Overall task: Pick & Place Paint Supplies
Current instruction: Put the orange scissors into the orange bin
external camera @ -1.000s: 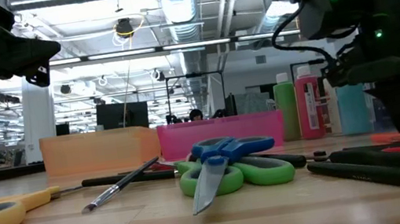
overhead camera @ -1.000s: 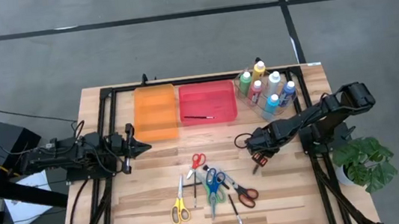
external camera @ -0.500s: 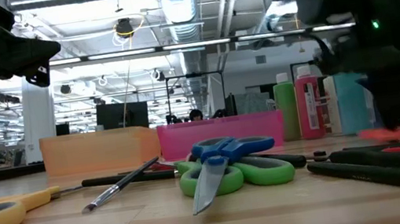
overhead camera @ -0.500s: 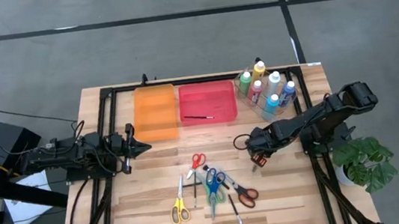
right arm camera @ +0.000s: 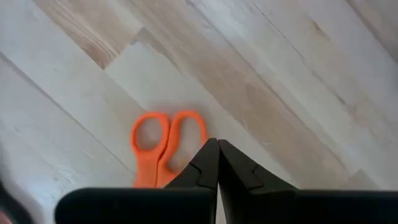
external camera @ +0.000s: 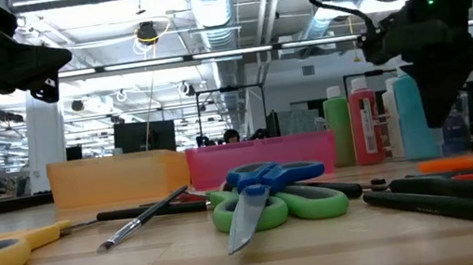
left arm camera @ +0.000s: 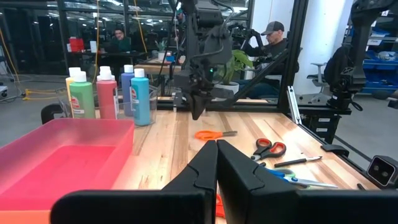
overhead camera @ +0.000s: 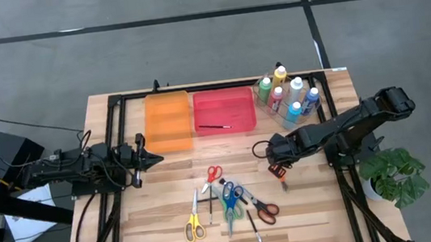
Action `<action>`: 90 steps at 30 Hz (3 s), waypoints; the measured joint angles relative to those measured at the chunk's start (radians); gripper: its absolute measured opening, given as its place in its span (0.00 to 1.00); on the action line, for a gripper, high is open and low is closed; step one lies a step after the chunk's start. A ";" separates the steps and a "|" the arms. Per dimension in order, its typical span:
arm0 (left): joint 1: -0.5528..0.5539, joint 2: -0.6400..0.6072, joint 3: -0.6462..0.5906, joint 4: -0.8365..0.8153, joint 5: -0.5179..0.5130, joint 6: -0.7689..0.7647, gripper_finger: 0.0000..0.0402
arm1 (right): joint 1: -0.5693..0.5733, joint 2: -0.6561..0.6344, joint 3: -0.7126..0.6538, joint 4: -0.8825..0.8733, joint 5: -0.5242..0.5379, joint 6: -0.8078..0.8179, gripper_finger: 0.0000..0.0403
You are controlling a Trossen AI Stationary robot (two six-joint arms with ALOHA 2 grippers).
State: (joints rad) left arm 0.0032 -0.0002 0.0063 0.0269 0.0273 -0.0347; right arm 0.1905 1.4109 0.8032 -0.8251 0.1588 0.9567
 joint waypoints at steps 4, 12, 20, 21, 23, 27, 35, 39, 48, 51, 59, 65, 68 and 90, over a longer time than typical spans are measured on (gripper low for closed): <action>0.000 0.000 0.000 0.000 0.000 0.000 0.01 | 0.000 0.020 0.000 -0.013 -0.018 0.058 0.06; 0.000 0.000 0.000 0.000 0.000 0.000 0.01 | 0.000 0.138 -0.020 0.008 -0.058 0.061 0.36; 0.000 0.000 0.000 0.000 0.000 0.000 0.01 | -0.002 0.206 -0.014 0.048 -0.090 0.056 0.50; 0.000 0.000 0.000 0.000 0.000 0.000 0.01 | -0.002 0.200 -0.009 0.037 -0.091 0.057 0.50; 0.000 0.000 0.000 0.000 0.000 0.000 0.01 | -0.003 0.186 -0.004 0.006 -0.094 0.058 0.50; 0.000 0.000 0.000 0.000 0.000 0.000 0.01 | 0.000 0.105 0.001 -0.023 -0.095 0.064 0.47; 0.000 0.000 -0.001 0.006 0.001 0.000 0.01 | 0.001 0.024 0.002 0.075 -0.082 0.008 0.46; 0.000 0.000 -0.001 0.010 0.004 0.000 0.01 | -0.001 0.104 0.002 0.154 -0.100 -0.085 0.46; 0.000 0.000 -0.001 0.012 0.004 0.000 0.01 | -0.009 0.265 0.016 0.205 -0.161 -0.231 0.44; 0.000 0.000 -0.001 0.012 0.003 0.000 0.01 | -0.018 0.267 0.014 0.206 -0.162 -0.271 0.37; 0.000 0.000 -0.001 0.016 0.000 0.000 0.01 | -0.033 0.232 0.002 0.205 -0.176 -0.304 0.22; 0.000 0.000 -0.001 0.017 -0.001 0.000 0.01 | -0.033 0.262 0.007 0.203 -0.176 -0.228 0.22; 0.000 0.000 -0.001 0.017 -0.001 0.000 0.01 | -0.030 0.263 0.009 0.205 -0.179 -0.223 0.22; 0.000 0.000 -0.001 0.022 0.000 0.000 0.01 | -0.014 0.222 0.104 0.171 -0.120 -0.280 0.22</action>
State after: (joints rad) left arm 0.0032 -0.0002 0.0055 0.0490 0.0269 -0.0345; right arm 0.1761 1.6329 0.9069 -0.6540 0.0390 0.6768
